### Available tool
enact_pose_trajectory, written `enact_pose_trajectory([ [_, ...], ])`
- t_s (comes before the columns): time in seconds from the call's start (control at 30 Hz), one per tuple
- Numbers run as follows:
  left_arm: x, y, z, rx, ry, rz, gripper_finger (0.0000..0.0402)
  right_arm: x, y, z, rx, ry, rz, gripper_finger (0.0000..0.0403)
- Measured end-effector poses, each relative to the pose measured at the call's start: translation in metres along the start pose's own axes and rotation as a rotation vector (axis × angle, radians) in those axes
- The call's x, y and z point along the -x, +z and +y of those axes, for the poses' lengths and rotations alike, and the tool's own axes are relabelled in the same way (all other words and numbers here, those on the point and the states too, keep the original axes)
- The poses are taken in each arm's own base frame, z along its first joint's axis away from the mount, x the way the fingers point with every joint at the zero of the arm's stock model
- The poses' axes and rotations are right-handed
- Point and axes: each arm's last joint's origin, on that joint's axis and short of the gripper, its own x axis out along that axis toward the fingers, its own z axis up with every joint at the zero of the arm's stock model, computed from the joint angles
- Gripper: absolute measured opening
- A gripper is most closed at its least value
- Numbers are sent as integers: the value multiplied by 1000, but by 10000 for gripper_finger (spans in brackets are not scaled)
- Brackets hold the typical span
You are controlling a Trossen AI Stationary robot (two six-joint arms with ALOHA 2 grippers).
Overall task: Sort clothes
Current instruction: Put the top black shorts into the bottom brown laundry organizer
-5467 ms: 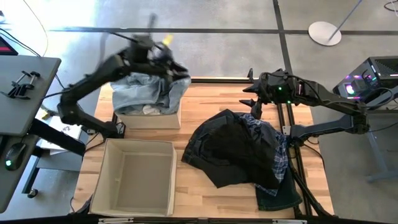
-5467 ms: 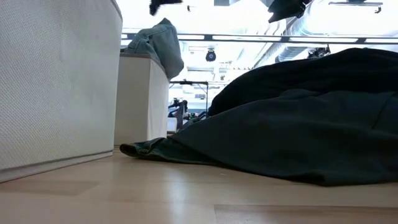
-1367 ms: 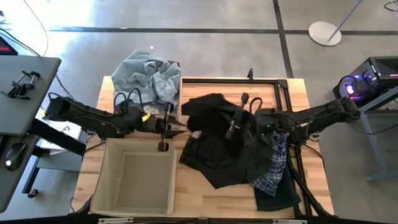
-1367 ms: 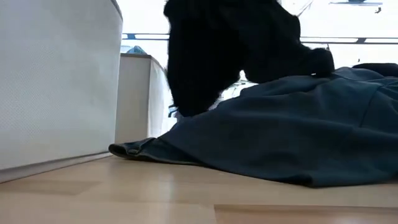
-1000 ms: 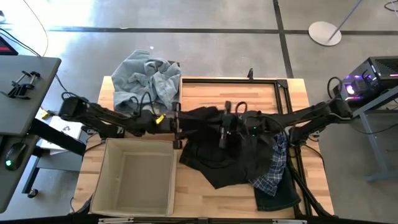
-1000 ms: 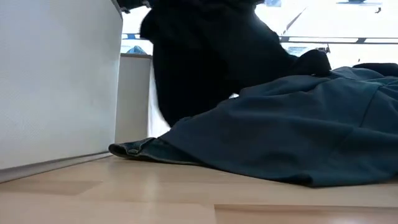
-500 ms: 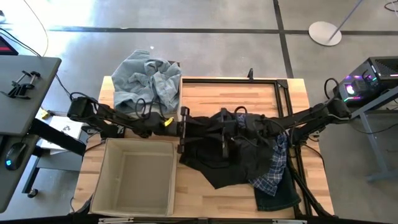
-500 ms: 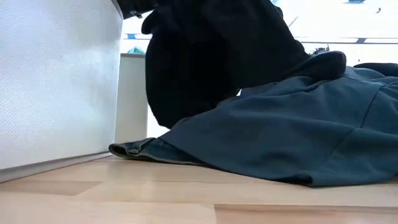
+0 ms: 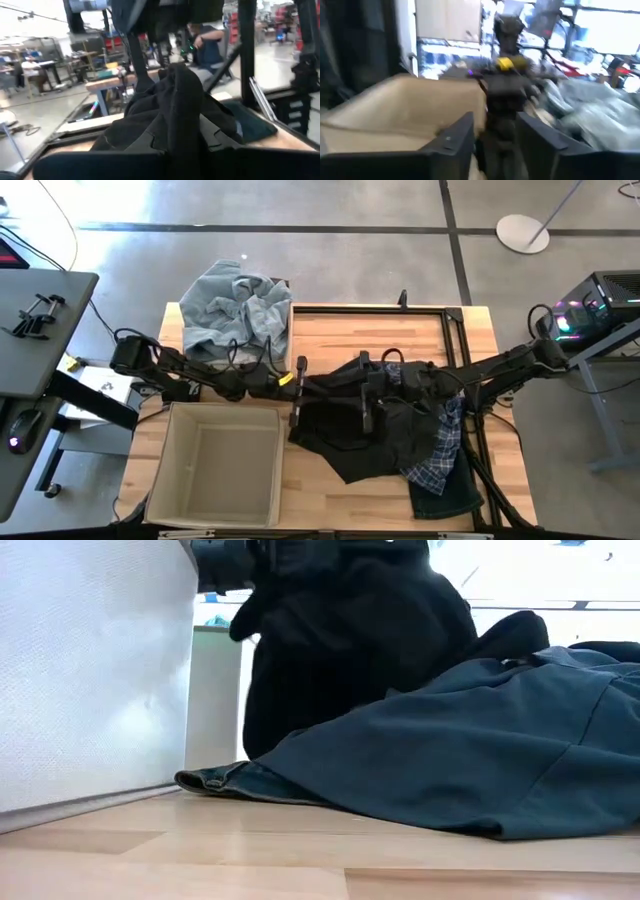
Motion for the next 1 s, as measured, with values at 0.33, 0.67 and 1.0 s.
enact_pose_trajectory([
  [0.33,15,55,-8,-227,187,-196,21,68,33,-14,13,-261,124,180],
  [0.67,68,196,-15,-267,-23,-335,21,67,7,0,-35,-249,333,181],
  [1.0,104,293,-30,243,-256,207,21,54,-10,22,37,-185,407,181],
])
